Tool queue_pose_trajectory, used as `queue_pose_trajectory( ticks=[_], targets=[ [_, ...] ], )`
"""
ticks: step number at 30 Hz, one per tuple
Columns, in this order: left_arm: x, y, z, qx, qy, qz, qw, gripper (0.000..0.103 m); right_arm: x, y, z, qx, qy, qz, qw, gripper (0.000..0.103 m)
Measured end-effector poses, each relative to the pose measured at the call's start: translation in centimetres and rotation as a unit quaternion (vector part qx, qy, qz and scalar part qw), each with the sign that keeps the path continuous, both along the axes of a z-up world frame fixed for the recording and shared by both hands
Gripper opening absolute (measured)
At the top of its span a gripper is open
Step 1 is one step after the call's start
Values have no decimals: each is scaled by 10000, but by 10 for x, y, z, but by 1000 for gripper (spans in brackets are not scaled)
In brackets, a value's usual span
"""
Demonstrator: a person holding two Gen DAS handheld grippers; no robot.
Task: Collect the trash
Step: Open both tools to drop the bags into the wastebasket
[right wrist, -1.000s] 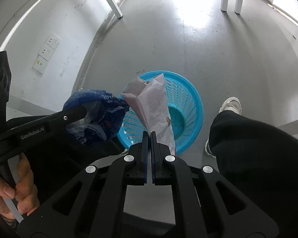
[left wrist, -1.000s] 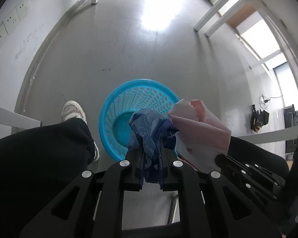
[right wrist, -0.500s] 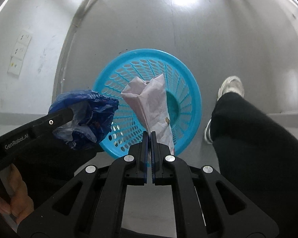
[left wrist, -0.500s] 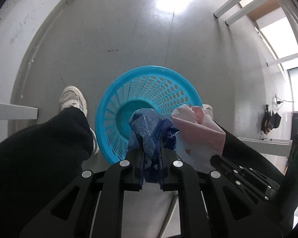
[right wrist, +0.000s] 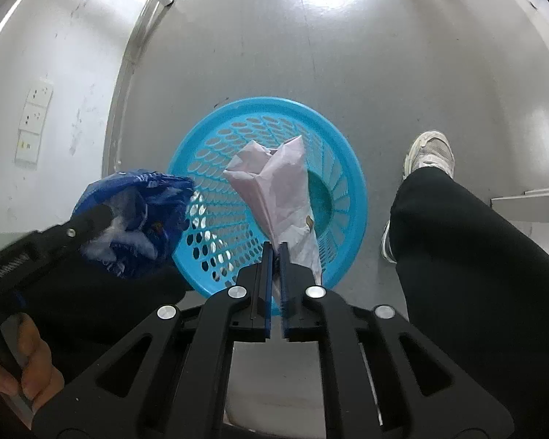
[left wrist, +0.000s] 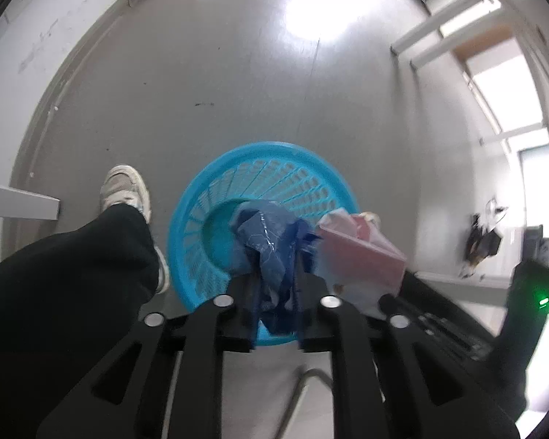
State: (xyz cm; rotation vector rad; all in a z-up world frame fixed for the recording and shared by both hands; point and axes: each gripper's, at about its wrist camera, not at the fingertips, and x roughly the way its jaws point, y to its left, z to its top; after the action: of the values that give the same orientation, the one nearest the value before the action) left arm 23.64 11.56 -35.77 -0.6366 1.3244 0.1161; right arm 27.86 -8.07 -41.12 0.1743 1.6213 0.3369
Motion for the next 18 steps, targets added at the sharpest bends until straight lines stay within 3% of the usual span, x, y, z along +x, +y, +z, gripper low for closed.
queue_pose_trajectory(
  ticks=[1, 4, 10, 18],
  targets=[
    [-1, 2, 3, -29, -64, 51, 10000, 37, 0, -4, -2, 47, 63, -117, 9999, 24],
    [-5, 2, 6, 84, -103, 54, 9999, 40, 0, -6, -2, 80, 164, -210, 9996, 25],
    [-10, -1, 10, 217, 10, -45, 9998, 43, -5, -1, 15, -54, -98, -17, 9999, 36],
    [-23, -10, 21, 446, -73, -295, 9985, 52, -21, 0, 42, -25, -351, 186, 9992, 39]
  ],
)
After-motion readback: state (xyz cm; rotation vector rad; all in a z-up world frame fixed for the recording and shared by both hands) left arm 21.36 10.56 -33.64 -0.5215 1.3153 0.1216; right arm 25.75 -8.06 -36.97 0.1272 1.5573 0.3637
